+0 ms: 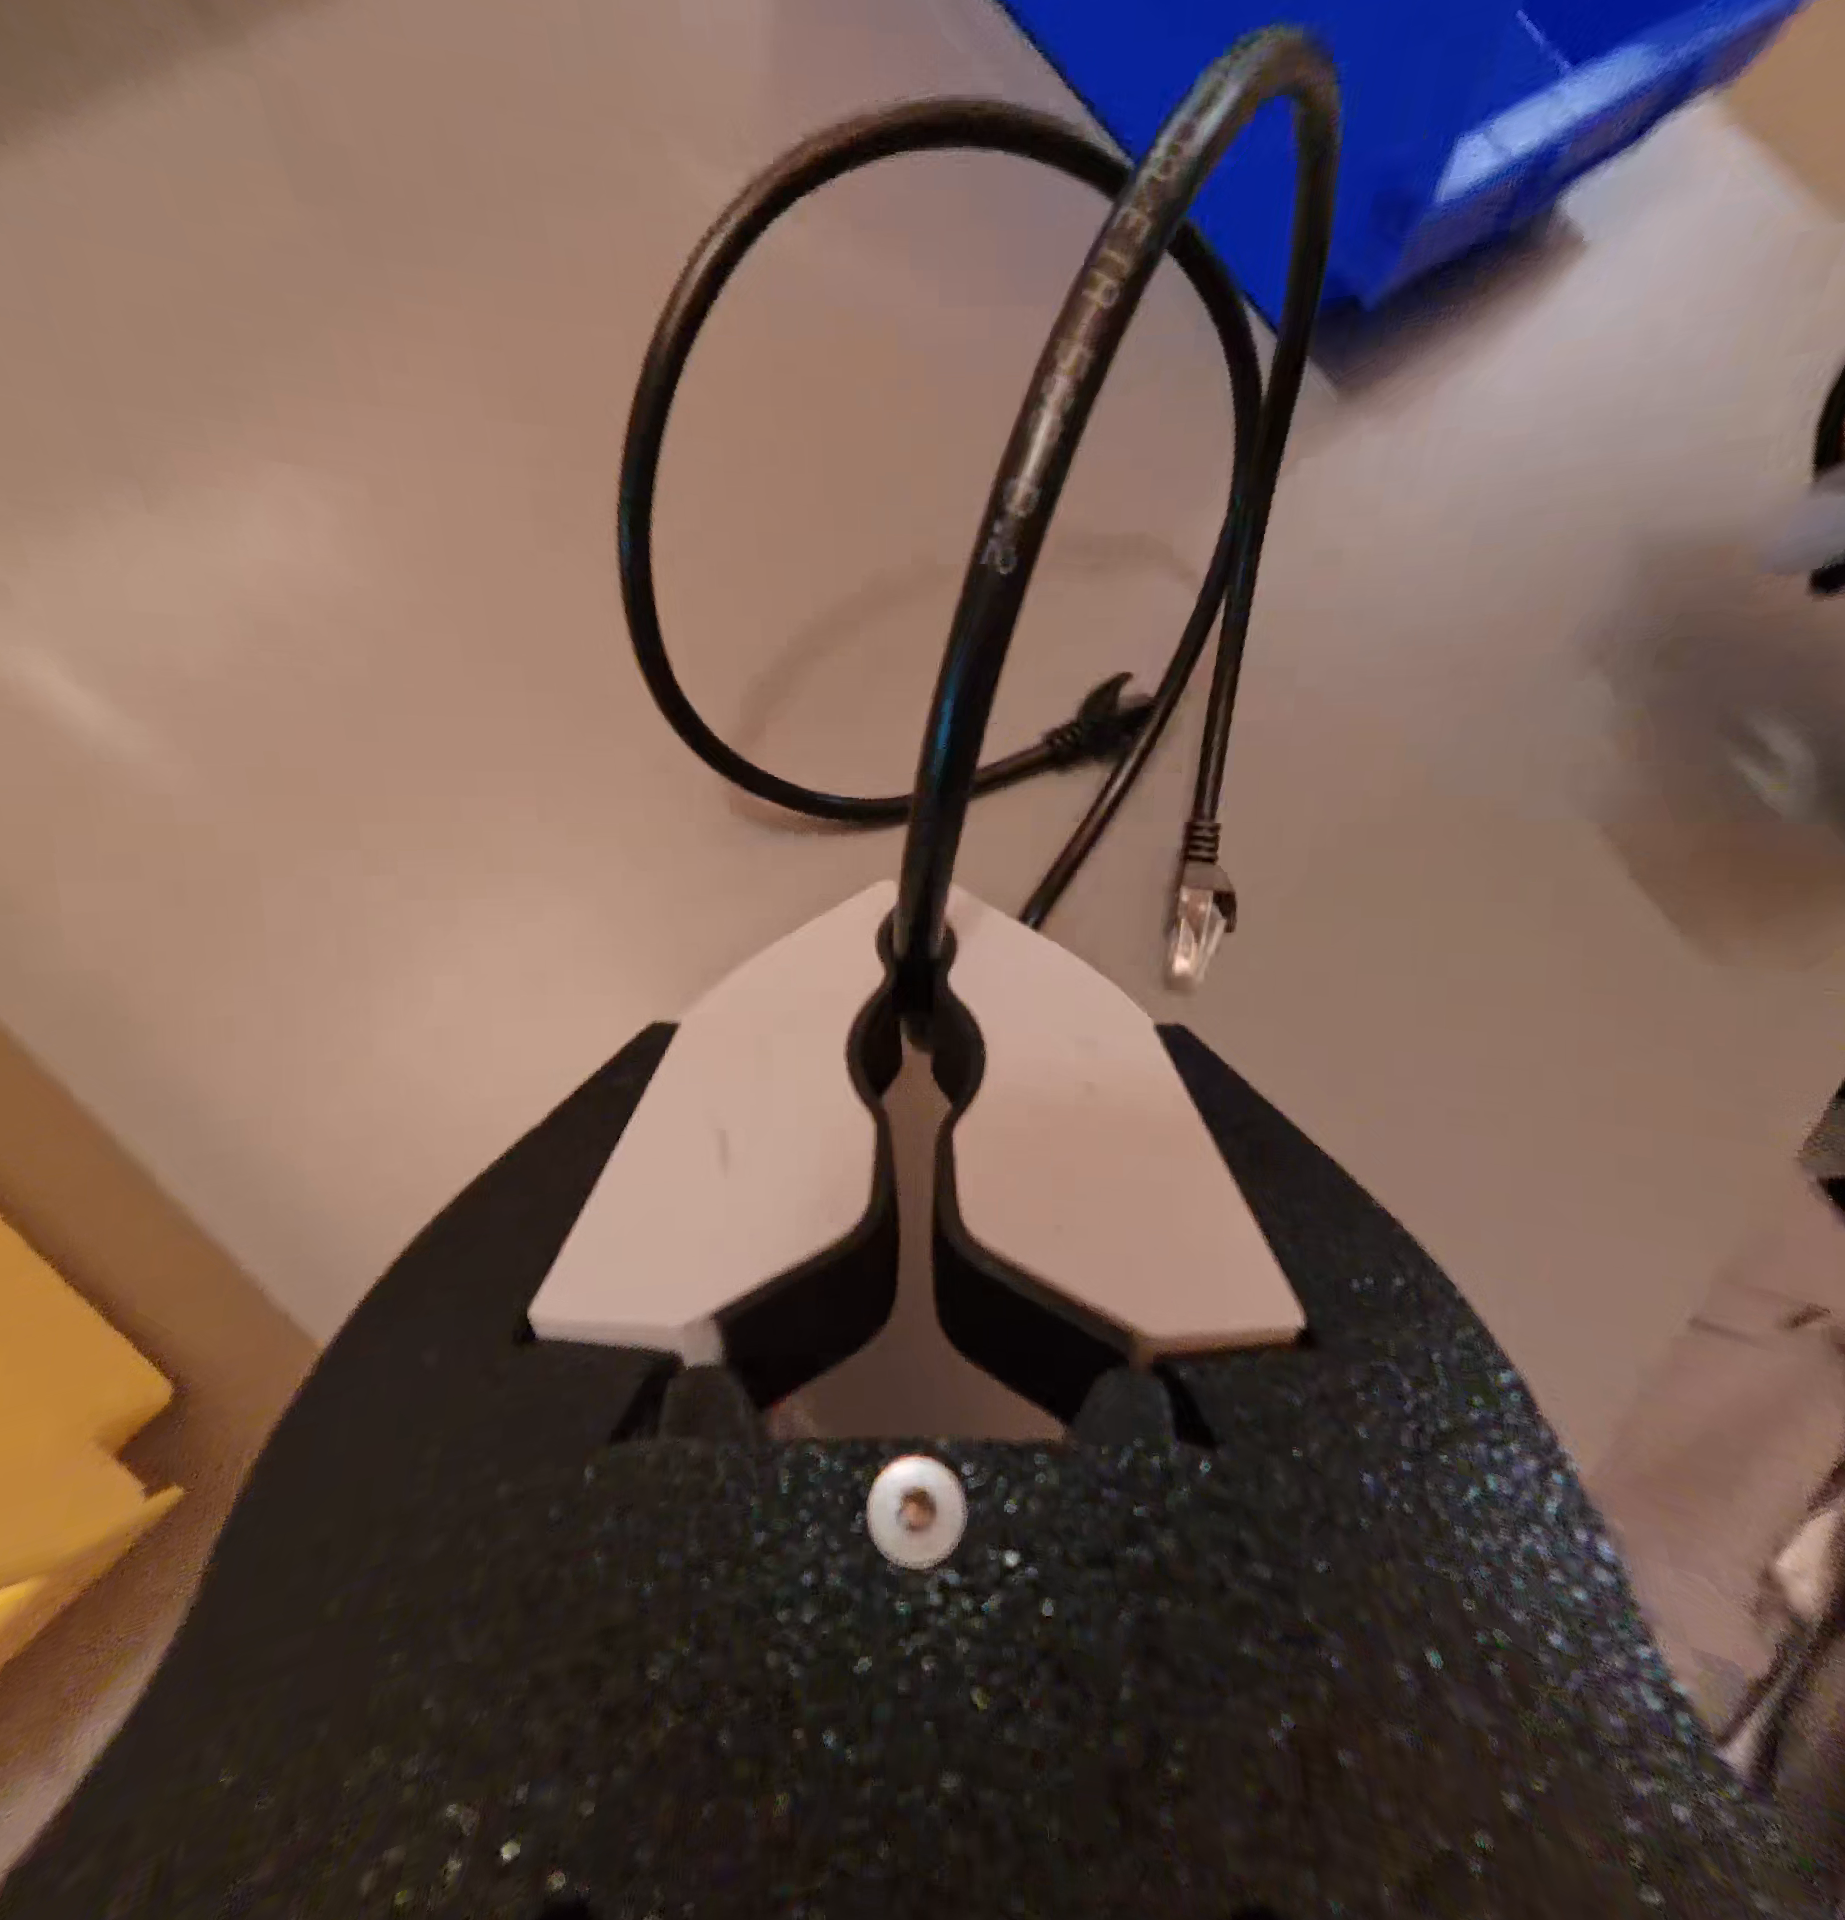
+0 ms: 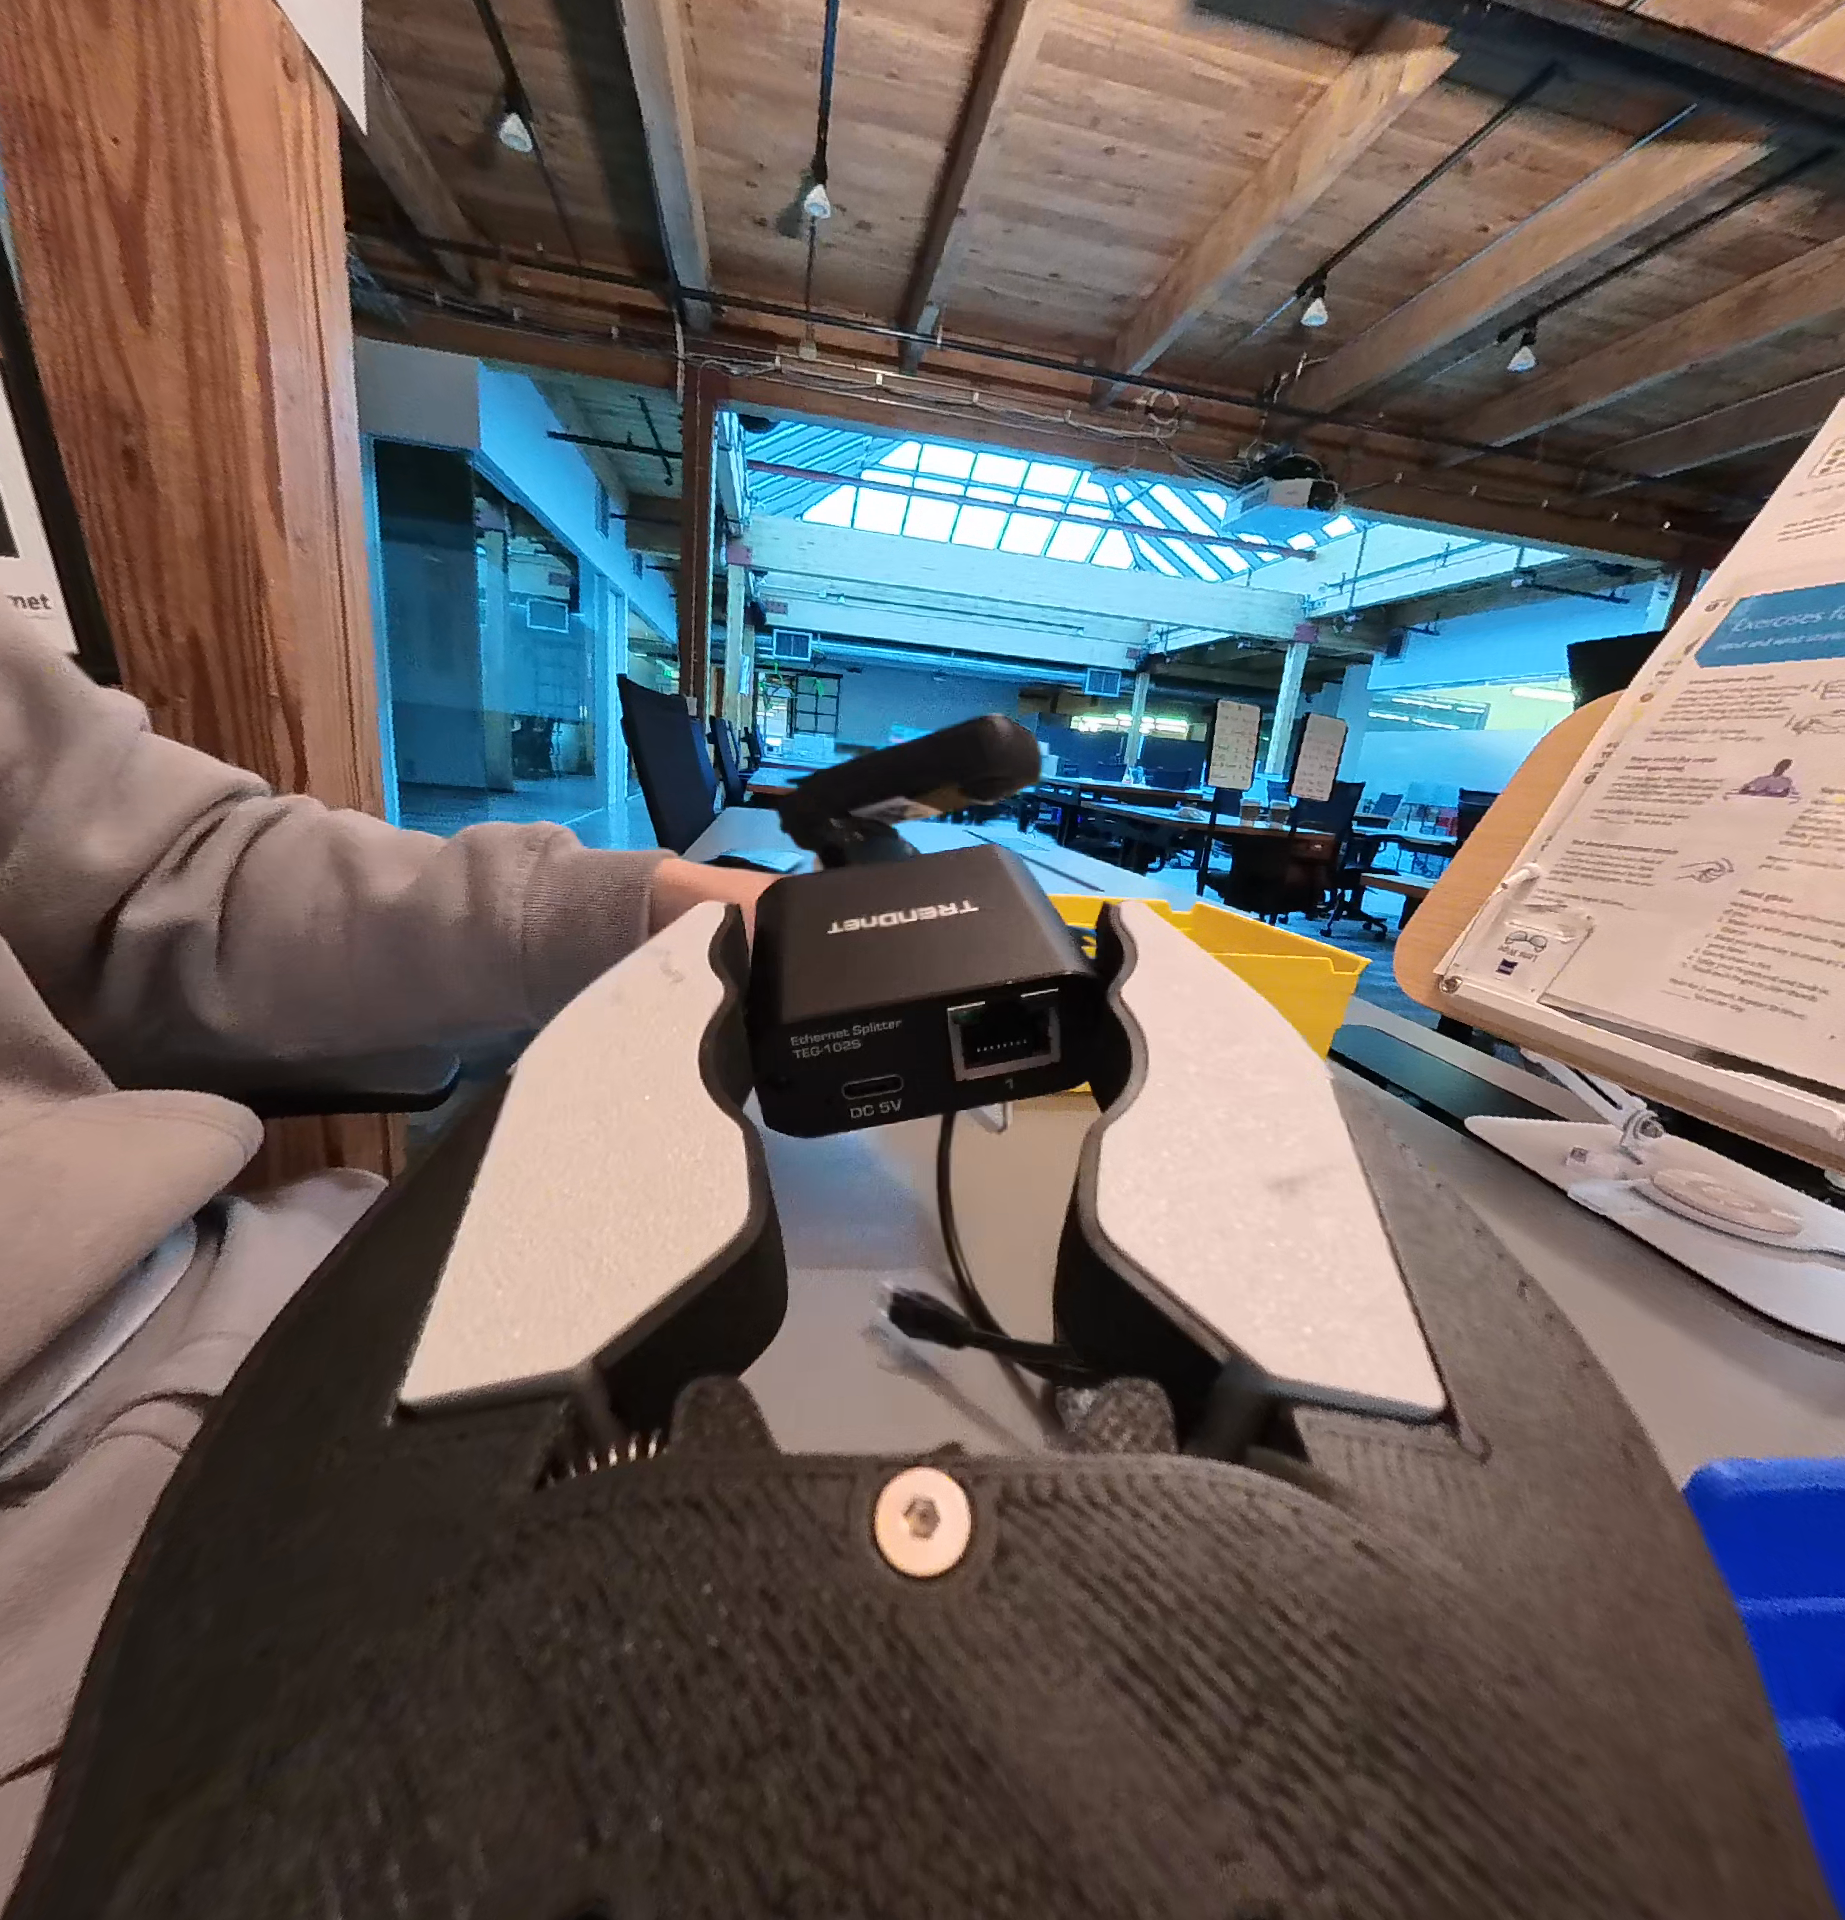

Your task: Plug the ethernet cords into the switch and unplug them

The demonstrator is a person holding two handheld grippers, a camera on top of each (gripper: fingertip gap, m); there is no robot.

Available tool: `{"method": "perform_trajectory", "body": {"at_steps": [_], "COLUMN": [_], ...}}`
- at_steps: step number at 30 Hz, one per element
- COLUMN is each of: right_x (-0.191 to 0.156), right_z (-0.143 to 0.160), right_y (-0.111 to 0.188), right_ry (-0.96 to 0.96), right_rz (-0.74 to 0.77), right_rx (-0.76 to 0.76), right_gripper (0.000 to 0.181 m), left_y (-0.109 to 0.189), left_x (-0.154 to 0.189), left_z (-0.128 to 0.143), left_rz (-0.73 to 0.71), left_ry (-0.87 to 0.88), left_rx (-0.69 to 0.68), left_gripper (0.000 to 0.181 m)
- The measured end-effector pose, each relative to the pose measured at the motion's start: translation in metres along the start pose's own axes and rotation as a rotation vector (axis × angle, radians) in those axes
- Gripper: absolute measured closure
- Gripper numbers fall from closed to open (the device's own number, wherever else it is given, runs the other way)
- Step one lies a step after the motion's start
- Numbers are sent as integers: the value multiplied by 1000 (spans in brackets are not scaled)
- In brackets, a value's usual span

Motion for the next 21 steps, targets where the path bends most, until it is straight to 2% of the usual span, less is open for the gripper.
{"method": "perform_trajectory", "body": {"at_steps": [1, 3, 5, 7, 8, 10, 12, 14, 16, 18, 19, 21], "right_x": [0, 0, 1, 2, 2, 2, 3, 3, 3, 3, 3, 3], "right_z": [0, 0, 0, -1, -1, 0, 0, 0, 0, 0, -1, -1], "right_y": [1, 3, 5, 7, 8, 11, 12, 13, 13, 12, 11, 8], "right_ry": [4, 12, 15, 11, 12, 15, 16, 13, 17, 20, 21, 22], "right_rz": [0, 5, 15, 19, 24, 27, 36, 35, 36, 36, 35, 32], "right_rx": [-4, -16, -16, -11, -12, -18, -18, -16, -21, -24, -22, -22], "right_gripper": [117, 117, 117, 117, 117, 117, 117, 117, 117, 117, 117, 117], "left_y": [-1, 0, 5, 6, 5, 3, 7, 11, 18, 29, 33, 40], "left_x": [-3, -9, -18, -19, -18, -13, 0, 29, 60, 83, 85, 65], "left_z": [-2, -8, -12, -3, 4, 22, 38, 55, 69, 69, 64, 43], "left_rz": [38, 209, 419, 523, 551, 567, 547, 562, 586, 573, 497, 212], "left_ry": [80, 384, 666, 781, 808, 844, 776, 670, 520, 337, 236, 3], "left_rx": [15, 97, 238, 298, 304, 272, 244, 105, 6, -37, -25, 68], "left_gripper": [181, 181, 181, 181, 175, 141, 131, 121, 128, 131, 132, 131]}}
Point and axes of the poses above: each gripper's, where its closed fingertips meet, y back along the fingers, z out of its underside, x = y × z across the jaws, the point moved 4 cm from there along y, back along the fingers, and after that the axes turned 8 degrees about -x, right-handed, at the moved point
